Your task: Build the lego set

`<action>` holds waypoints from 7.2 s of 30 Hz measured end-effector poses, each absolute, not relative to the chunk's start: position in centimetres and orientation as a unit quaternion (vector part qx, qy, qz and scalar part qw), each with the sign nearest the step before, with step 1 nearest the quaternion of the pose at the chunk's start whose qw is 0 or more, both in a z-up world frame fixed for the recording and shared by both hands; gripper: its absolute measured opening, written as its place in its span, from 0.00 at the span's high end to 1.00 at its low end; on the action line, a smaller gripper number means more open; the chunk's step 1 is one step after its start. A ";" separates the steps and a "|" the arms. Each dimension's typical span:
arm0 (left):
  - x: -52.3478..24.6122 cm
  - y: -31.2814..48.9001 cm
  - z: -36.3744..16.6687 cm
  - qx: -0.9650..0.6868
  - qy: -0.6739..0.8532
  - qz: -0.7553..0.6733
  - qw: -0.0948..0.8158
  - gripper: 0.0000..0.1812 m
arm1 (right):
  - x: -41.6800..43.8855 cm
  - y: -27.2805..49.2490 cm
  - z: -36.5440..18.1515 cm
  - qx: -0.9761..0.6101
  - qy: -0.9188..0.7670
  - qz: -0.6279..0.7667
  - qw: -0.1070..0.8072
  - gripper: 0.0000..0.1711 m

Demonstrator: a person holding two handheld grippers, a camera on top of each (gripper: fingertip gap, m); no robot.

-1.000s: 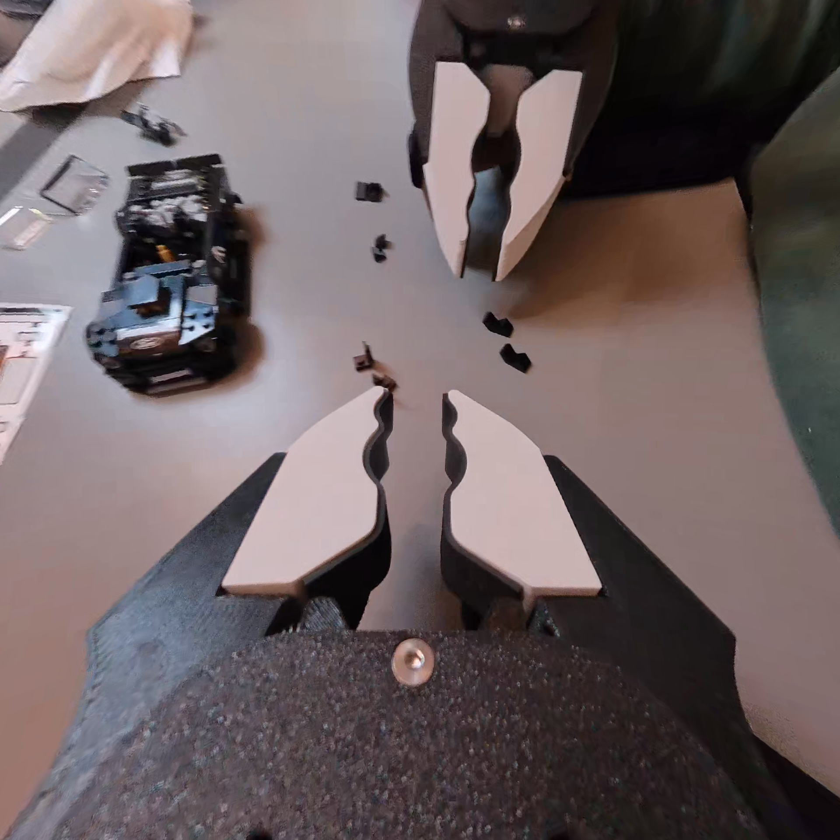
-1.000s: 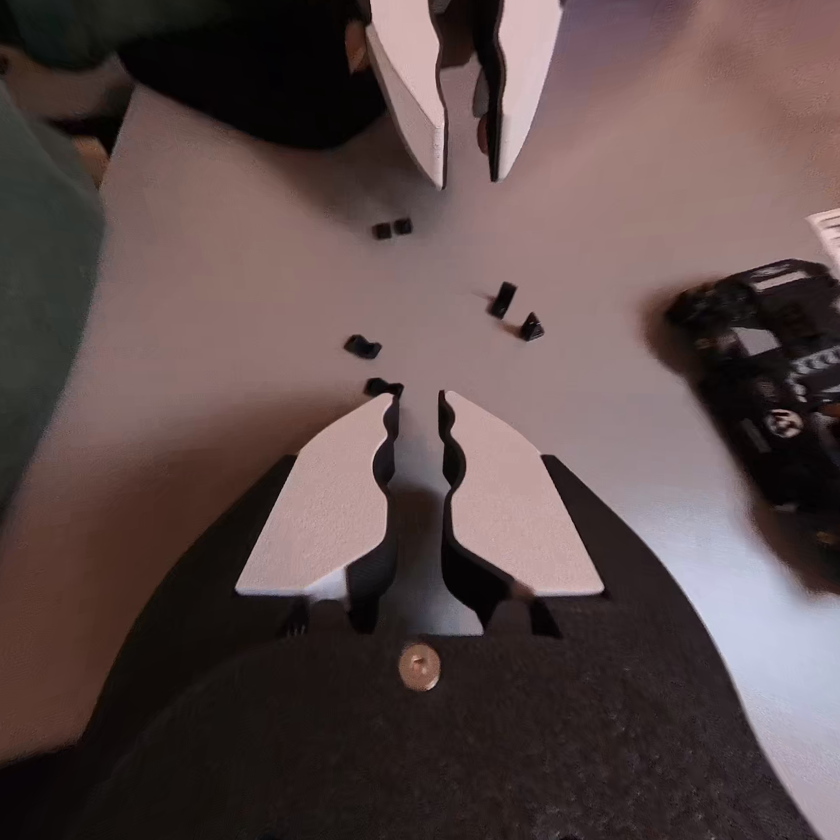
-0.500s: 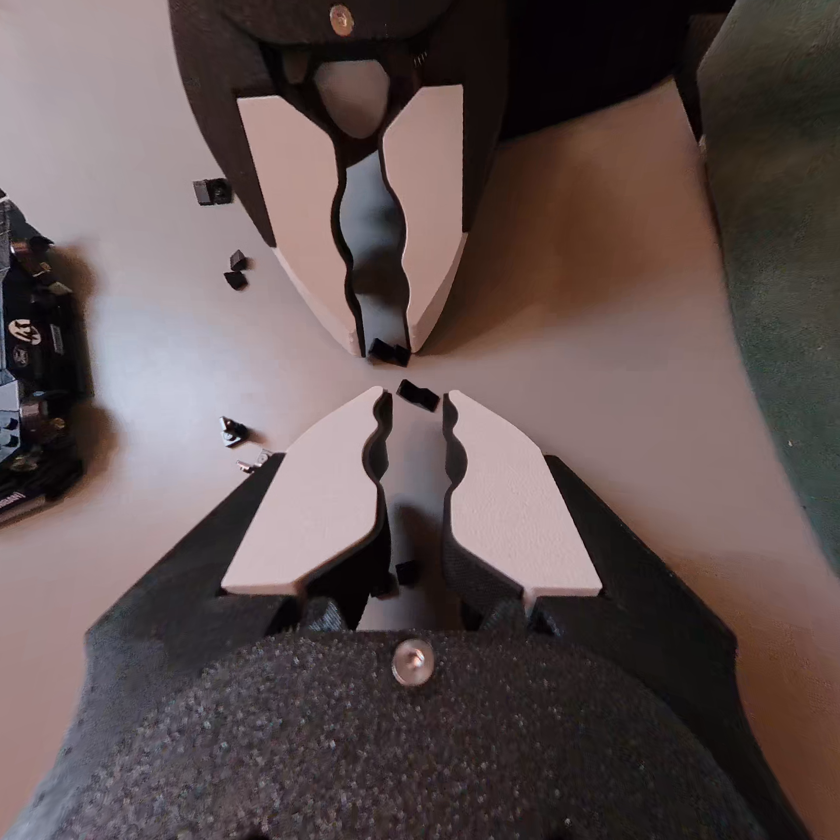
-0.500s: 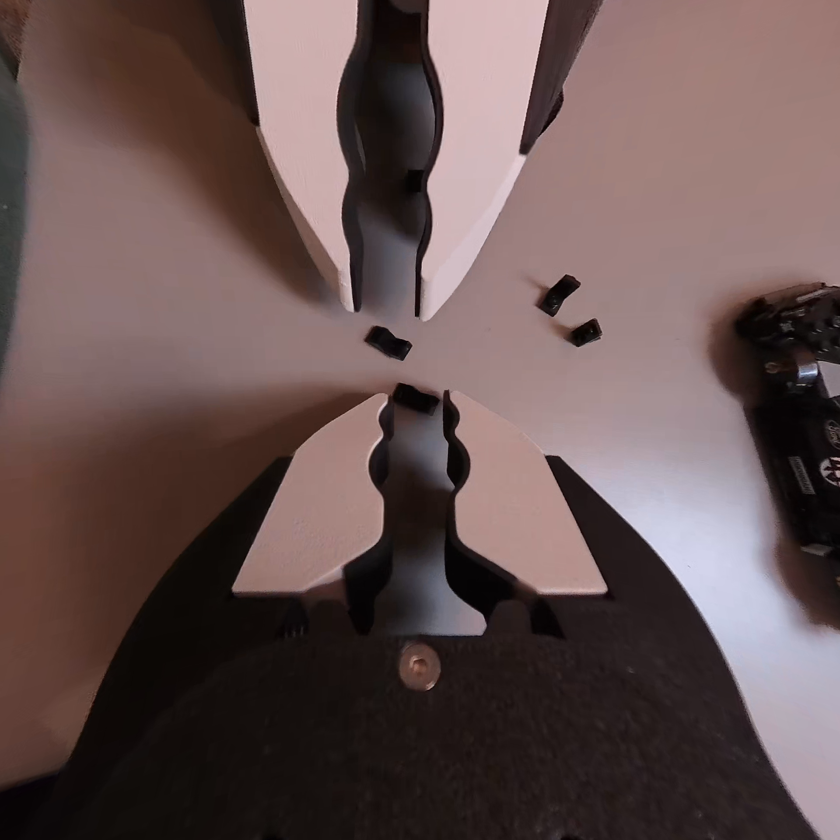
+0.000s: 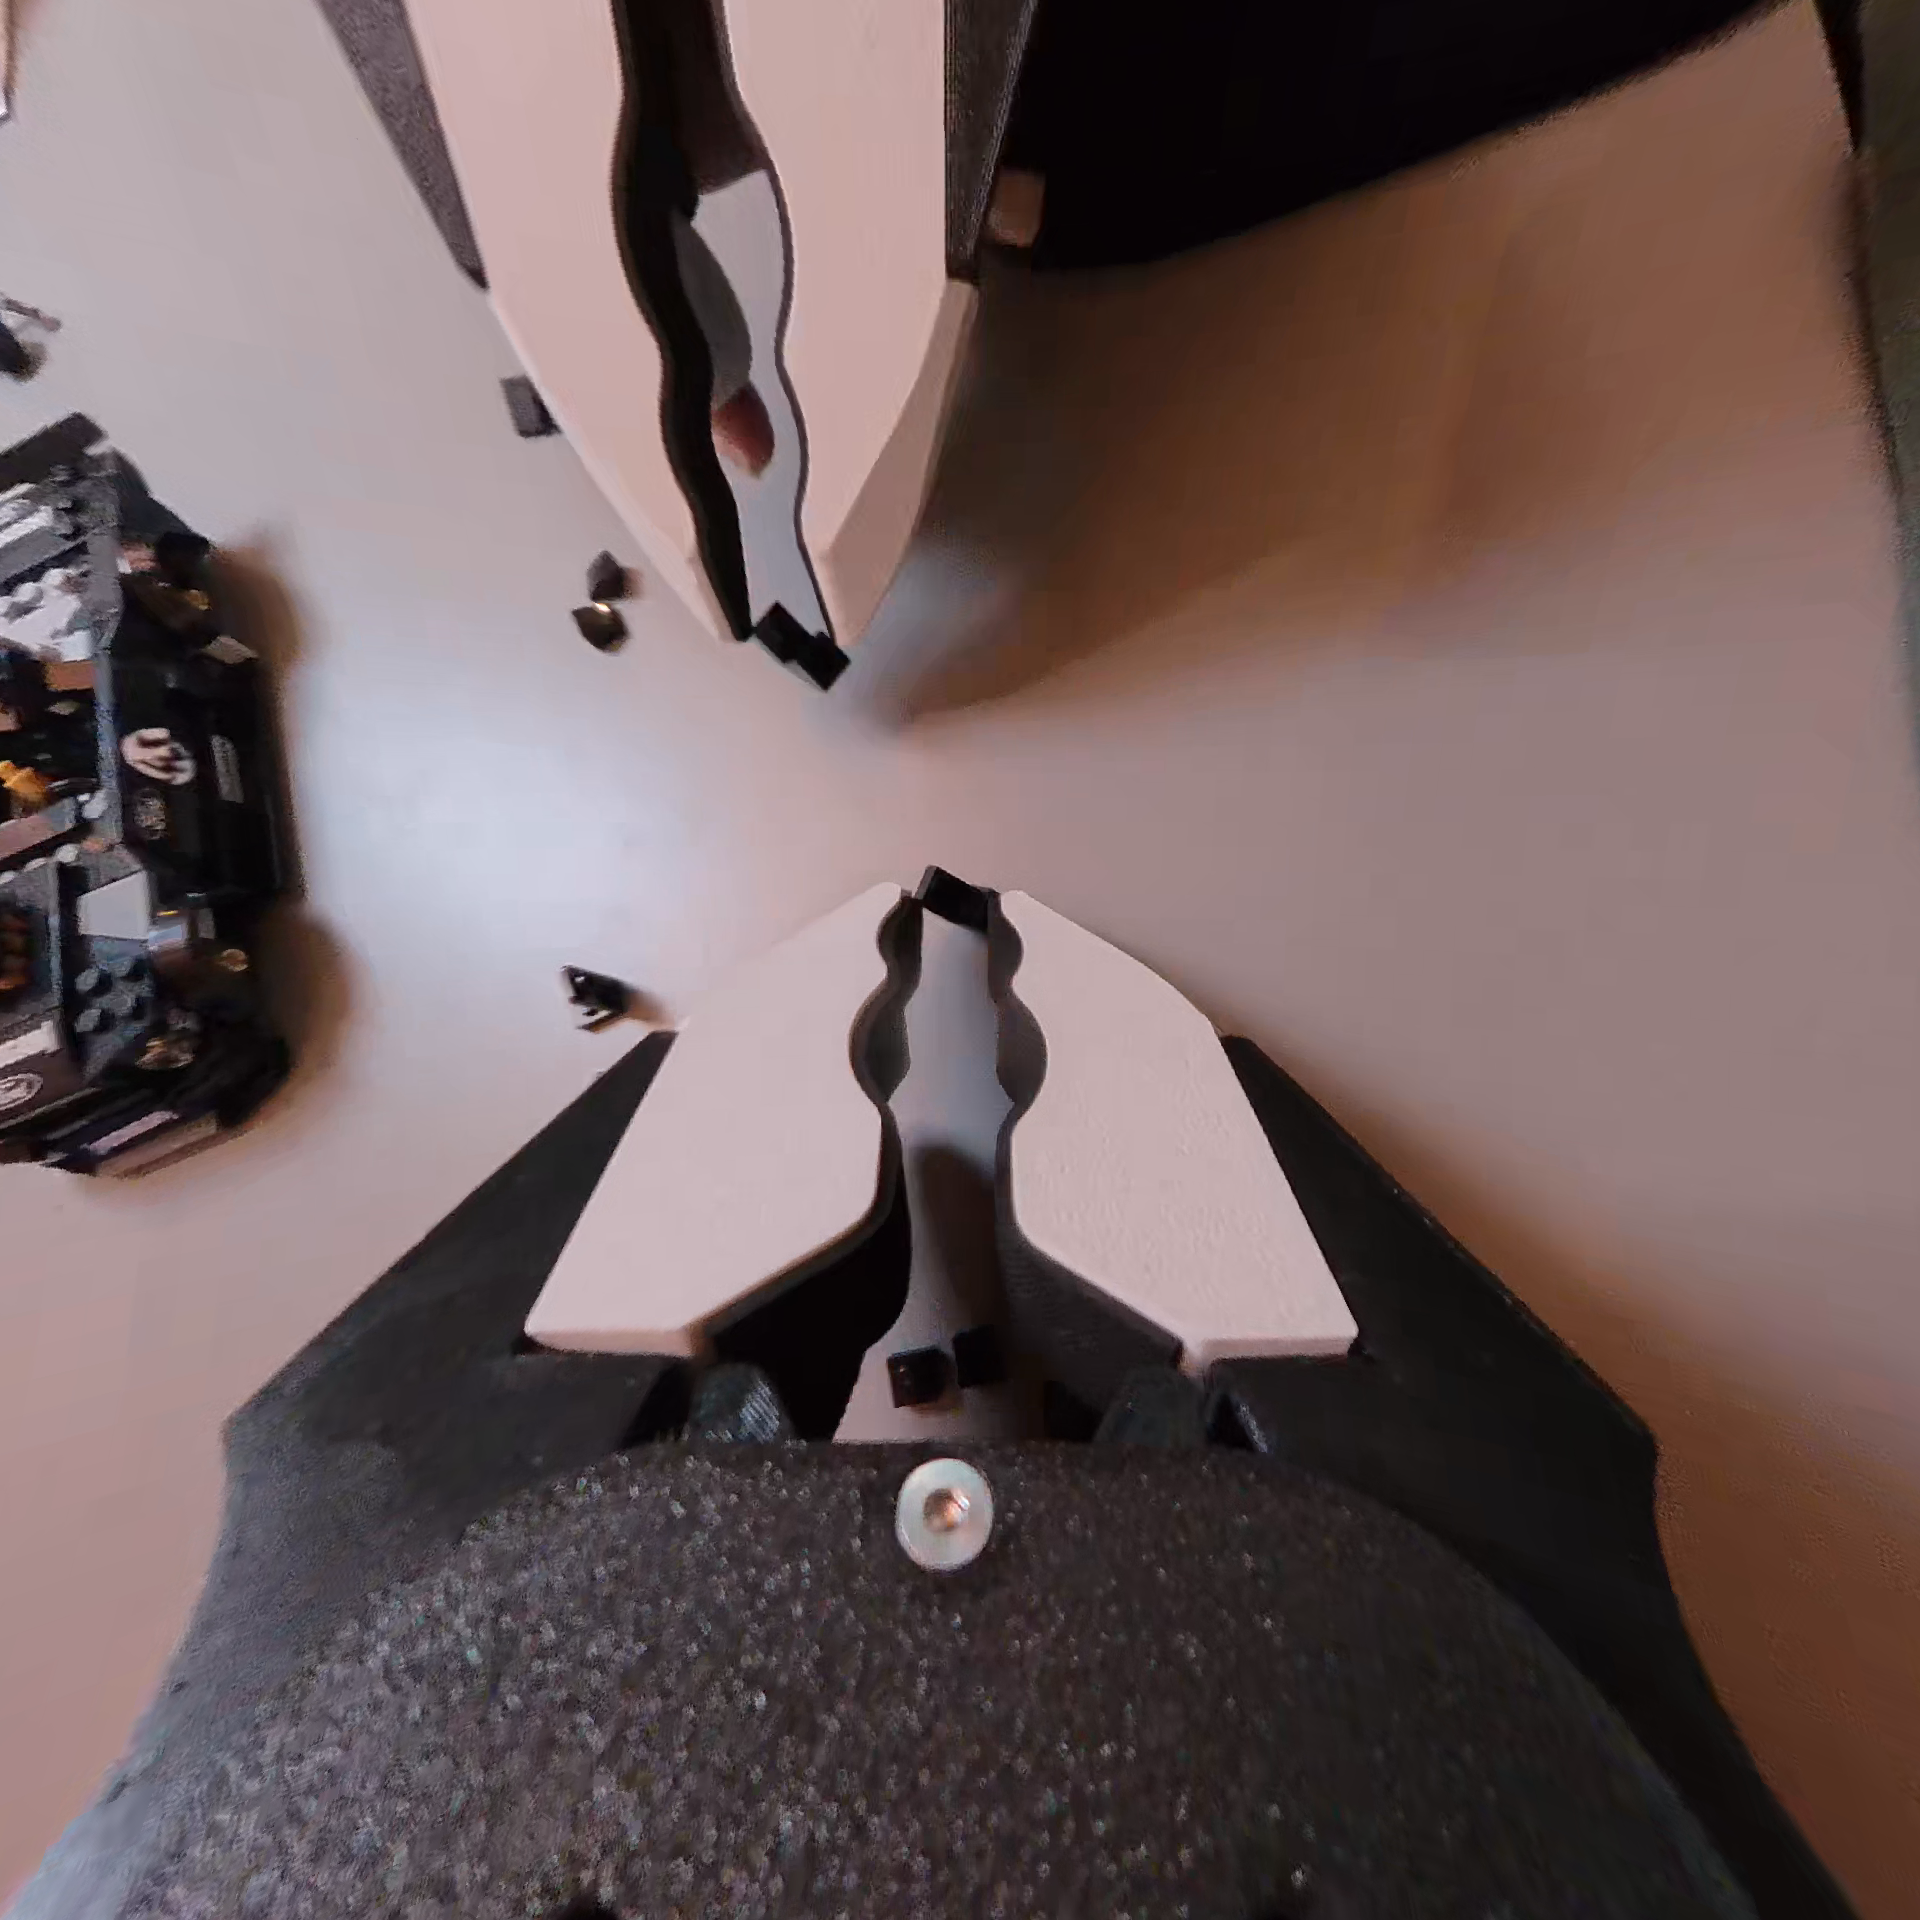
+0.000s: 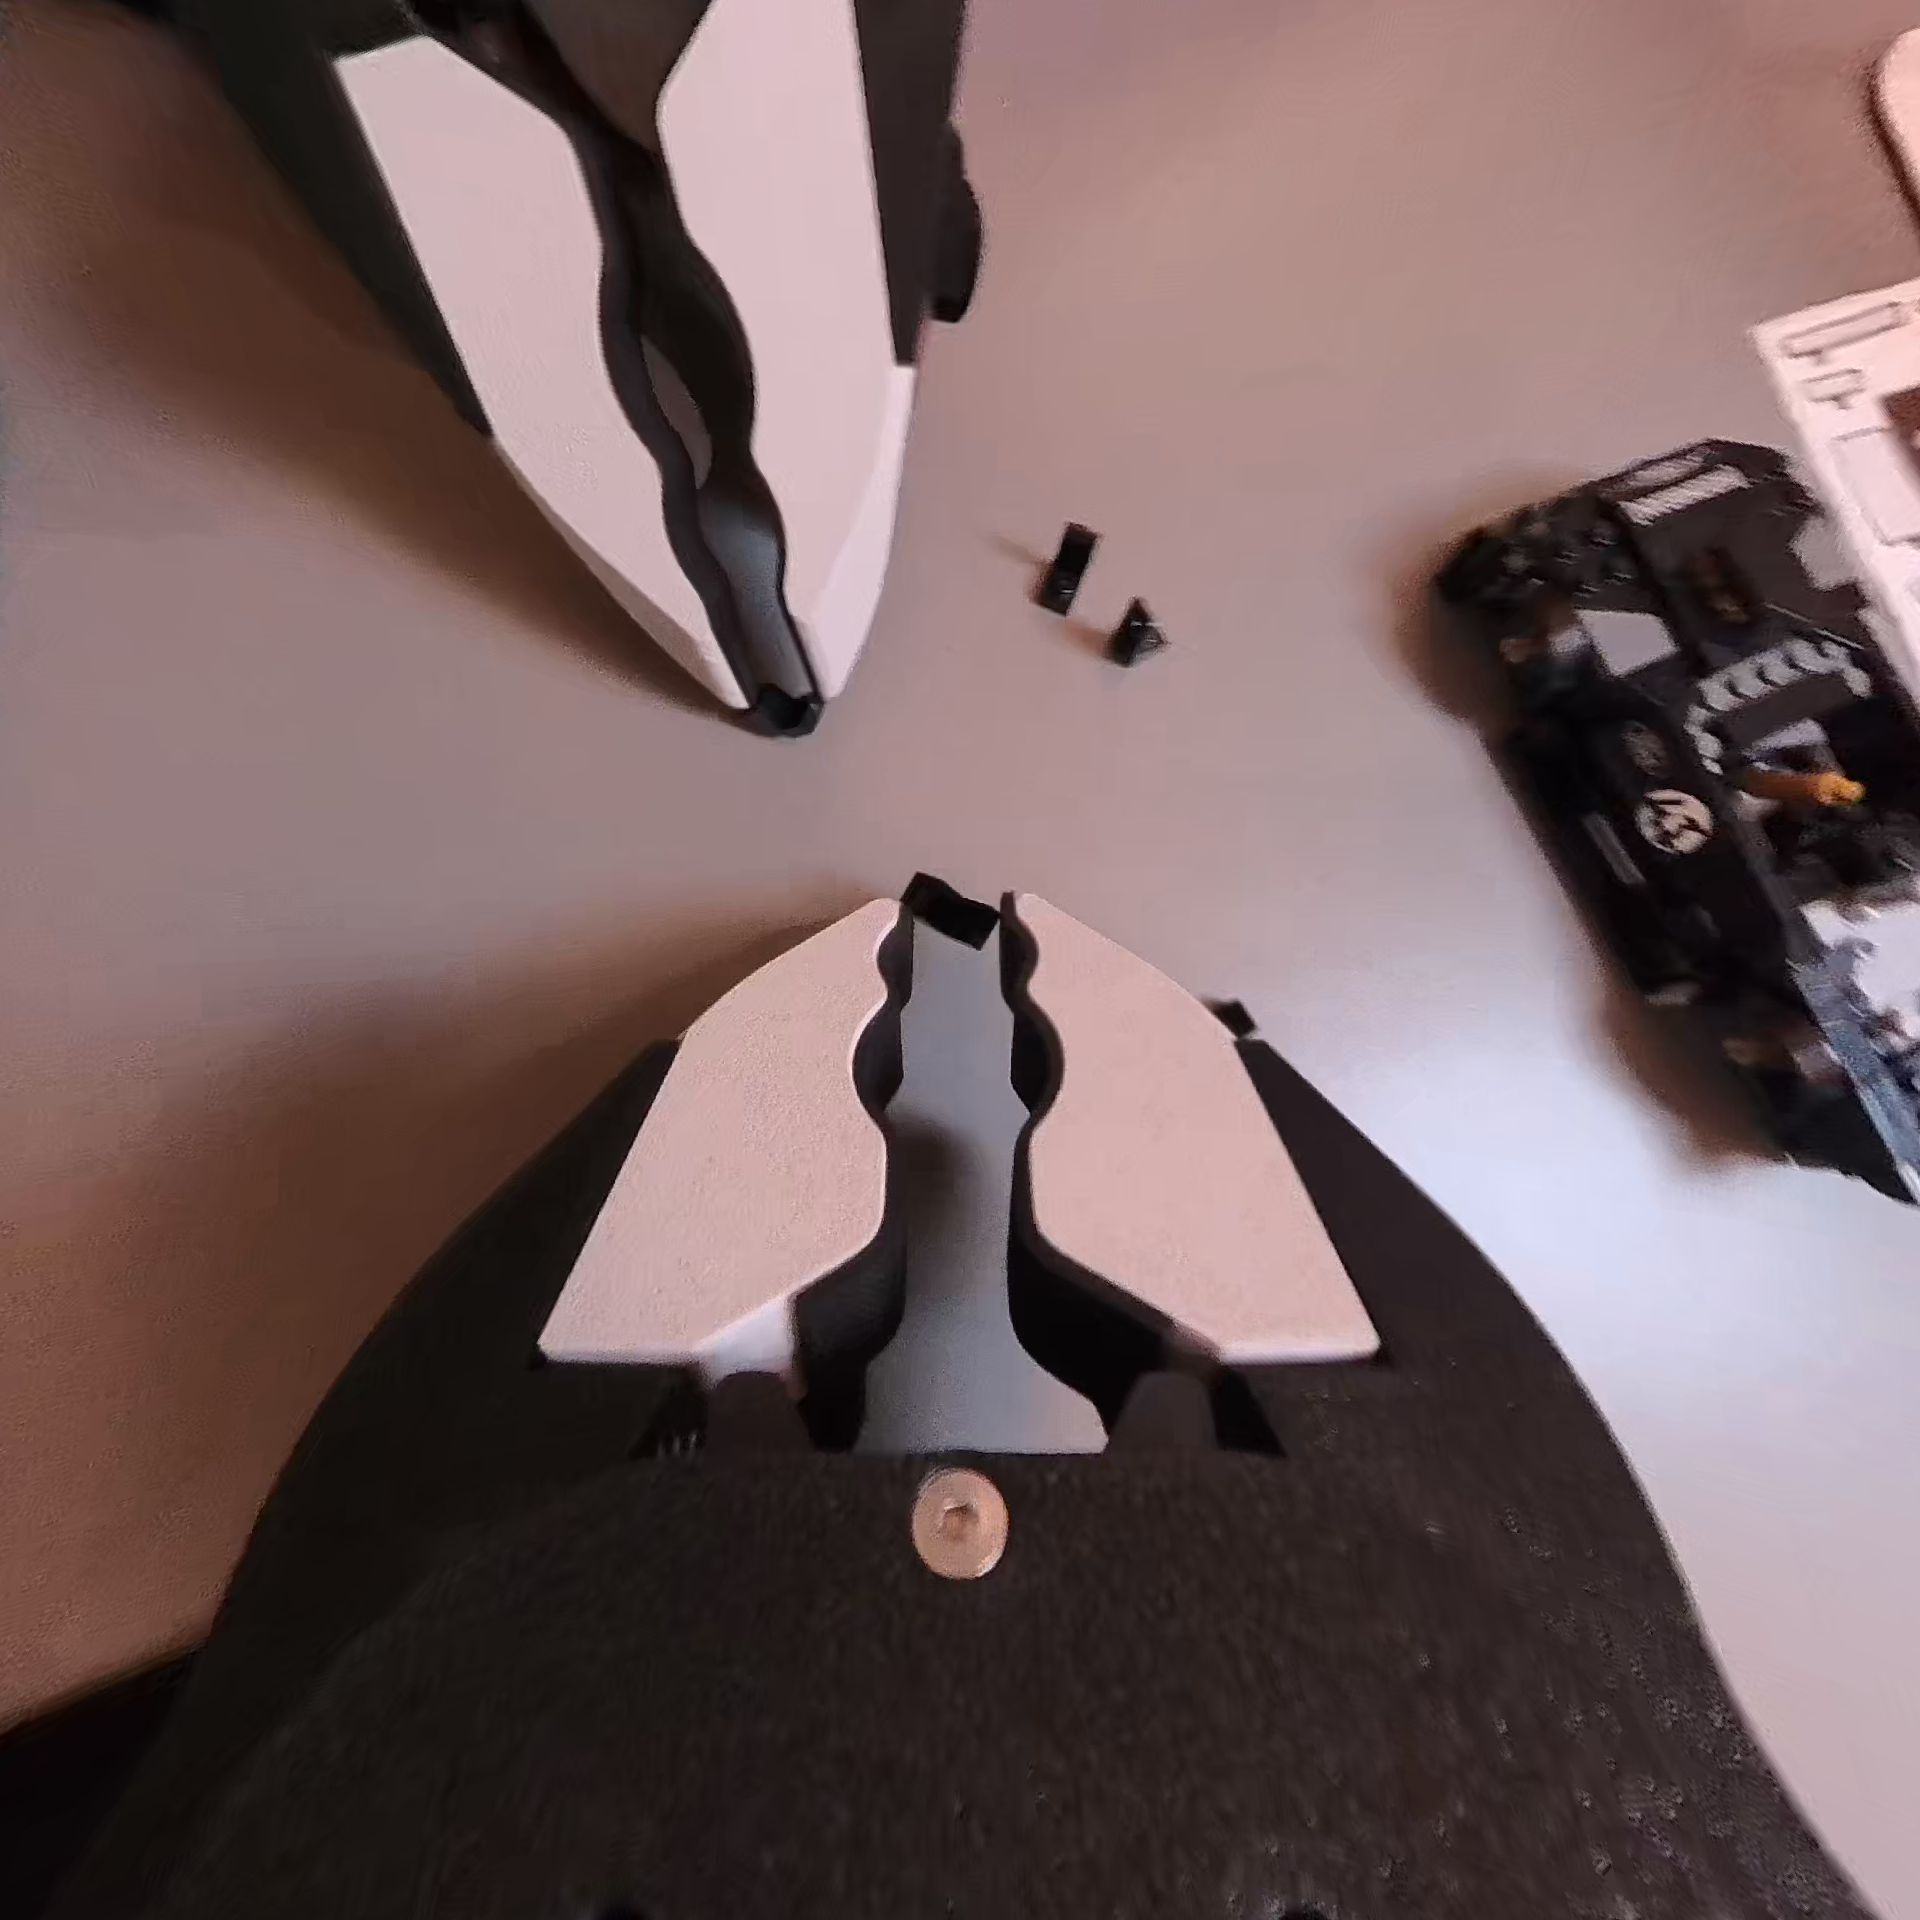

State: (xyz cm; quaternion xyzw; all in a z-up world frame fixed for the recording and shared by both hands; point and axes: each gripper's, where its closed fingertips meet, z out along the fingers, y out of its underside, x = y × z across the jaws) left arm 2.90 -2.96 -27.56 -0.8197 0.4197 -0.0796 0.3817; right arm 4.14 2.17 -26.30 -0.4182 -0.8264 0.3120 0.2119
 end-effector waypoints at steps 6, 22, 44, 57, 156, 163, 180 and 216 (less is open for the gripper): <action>0.6 -1.5 -25.3 -0.820 0.361 -0.086 0.435 1.00 | 2.8 4.3 -24.9 -0.448 -0.785 0.345 0.251 0.91; 0.2 0.9 -25.0 -0.824 0.357 -0.041 0.437 0.95 | 1.5 12.6 -24.6 -0.512 -0.759 0.296 0.273 0.91; -0.2 6.4 -28.4 -0.844 0.463 -0.055 0.266 0.94 | 0.7 11.5 -25.9 -0.452 -0.815 0.309 0.189 0.88; -2.7 7.2 -26.3 -0.854 0.407 -0.078 0.315 0.90 | 3.5 8.9 -26.9 -0.452 -0.826 0.284 0.180 0.88; -3.1 -8.3 -27.7 -0.863 0.359 -0.100 0.341 0.86 | 2.6 0.9 -23.6 -0.385 -0.817 0.352 0.245 0.93; -3.8 -8.0 -27.9 -0.864 0.359 -0.099 0.338 0.89 | 3.0 2.1 -21.5 -0.428 -0.751 0.408 0.294 0.87; -3.7 -8.1 -28.2 -0.865 0.362 -0.094 0.336 0.90 | 4.0 0.8 -24.2 -0.427 -0.779 0.388 0.246 0.87; 2.5 -4.5 -25.1 -0.832 0.391 -0.142 0.367 0.96 | 3.9 -1.1 -28.0 -0.366 -0.865 0.306 0.153 0.90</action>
